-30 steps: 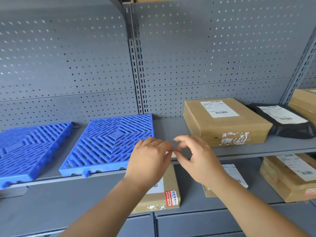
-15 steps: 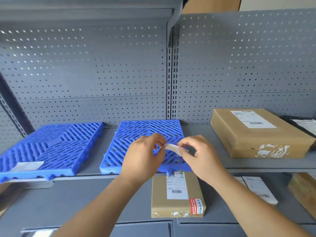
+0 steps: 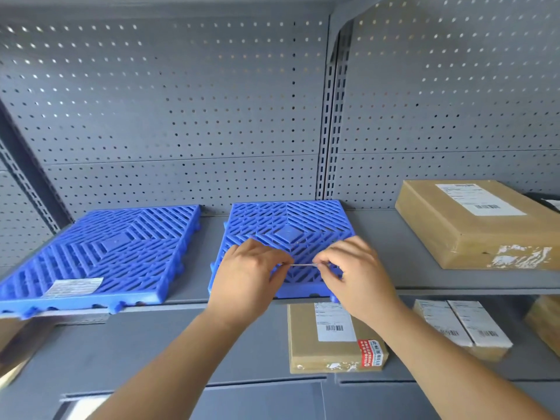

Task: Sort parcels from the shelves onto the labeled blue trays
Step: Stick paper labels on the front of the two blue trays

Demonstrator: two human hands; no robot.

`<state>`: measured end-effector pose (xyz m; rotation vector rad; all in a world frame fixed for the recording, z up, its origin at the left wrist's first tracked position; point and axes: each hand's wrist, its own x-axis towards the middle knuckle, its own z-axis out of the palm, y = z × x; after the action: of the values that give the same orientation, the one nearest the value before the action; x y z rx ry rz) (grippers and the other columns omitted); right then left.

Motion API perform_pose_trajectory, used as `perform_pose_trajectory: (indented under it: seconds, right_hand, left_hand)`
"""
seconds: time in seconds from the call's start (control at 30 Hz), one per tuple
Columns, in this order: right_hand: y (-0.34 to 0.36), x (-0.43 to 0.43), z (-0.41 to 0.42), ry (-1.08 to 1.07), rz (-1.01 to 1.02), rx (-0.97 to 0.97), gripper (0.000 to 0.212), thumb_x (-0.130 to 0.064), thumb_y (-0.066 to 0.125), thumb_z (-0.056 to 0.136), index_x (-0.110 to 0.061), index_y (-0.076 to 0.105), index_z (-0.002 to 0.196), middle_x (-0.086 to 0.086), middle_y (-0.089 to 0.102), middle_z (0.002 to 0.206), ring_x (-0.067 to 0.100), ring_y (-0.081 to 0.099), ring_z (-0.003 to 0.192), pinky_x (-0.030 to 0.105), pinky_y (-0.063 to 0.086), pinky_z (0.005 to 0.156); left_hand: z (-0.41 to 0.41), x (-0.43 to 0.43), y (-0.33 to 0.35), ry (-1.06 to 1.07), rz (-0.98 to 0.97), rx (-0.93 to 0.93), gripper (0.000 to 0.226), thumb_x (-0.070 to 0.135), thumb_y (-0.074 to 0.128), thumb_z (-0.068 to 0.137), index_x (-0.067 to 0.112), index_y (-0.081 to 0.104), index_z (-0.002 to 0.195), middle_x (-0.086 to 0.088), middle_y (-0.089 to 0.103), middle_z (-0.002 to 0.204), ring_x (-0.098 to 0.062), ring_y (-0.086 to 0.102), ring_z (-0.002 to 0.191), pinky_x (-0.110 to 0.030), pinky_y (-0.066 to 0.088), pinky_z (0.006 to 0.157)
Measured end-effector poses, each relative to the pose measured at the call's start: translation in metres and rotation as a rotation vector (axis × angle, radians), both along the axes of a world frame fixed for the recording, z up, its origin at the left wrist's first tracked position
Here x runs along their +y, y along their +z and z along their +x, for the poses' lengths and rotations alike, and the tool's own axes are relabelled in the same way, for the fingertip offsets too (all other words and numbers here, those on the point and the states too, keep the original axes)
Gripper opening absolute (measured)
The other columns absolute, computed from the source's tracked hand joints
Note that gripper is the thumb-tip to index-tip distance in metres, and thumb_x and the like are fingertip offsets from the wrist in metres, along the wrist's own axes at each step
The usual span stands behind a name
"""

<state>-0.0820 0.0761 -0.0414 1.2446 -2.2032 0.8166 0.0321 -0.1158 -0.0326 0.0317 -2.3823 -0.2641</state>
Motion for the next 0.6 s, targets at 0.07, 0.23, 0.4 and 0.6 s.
perform_pose_trajectory:
  seconds: [0.07,0.23,0.4,0.6]
  right_hand:
    - [-0.004,-0.002,0.003,-0.007,0.009,0.033,0.012,-0.009,0.071,0.082,-0.021,0.070,0.079,-0.012,0.065,0.077,0.021,0.052,0.077,0.039,0.047,0.070]
    - [-0.014,-0.005,0.008,-0.020,0.042,0.064,0.009,-0.015,0.070,0.084,-0.023,0.074,0.084,-0.012,0.067,0.084,0.022,0.055,0.081,0.039,0.047,0.071]
    - [-0.024,-0.004,0.011,-0.024,0.054,0.041,0.011,-0.020,0.067,0.087,-0.023,0.076,0.091,-0.012,0.068,0.090,0.021,0.056,0.086,0.040,0.048,0.075]
    - [-0.028,-0.005,0.015,-0.024,0.048,0.010,0.015,-0.028,0.062,0.089,-0.026,0.077,0.089,-0.014,0.069,0.092,0.020,0.057,0.087,0.040,0.048,0.075]
  left_hand:
    - [0.002,-0.002,-0.003,-0.009,-0.027,-0.003,0.010,0.027,0.069,0.084,0.029,0.078,0.086,0.014,0.070,0.075,-0.020,0.059,0.072,-0.029,0.041,0.066]
    - [0.005,-0.006,-0.010,-0.006,-0.039,-0.069,0.010,0.025,0.067,0.083,0.031,0.075,0.084,0.016,0.069,0.078,-0.020,0.058,0.075,-0.031,0.044,0.067]
    - [0.008,-0.008,-0.017,-0.007,-0.012,-0.121,0.011,0.026,0.065,0.081,0.031,0.075,0.081,0.017,0.069,0.076,-0.018,0.058,0.076,-0.028,0.037,0.068]
    - [0.009,-0.011,-0.022,-0.026,0.065,-0.146,0.011,0.038,0.066,0.086,0.033,0.075,0.084,0.020,0.072,0.085,-0.017,0.059,0.080,-0.034,0.049,0.074]
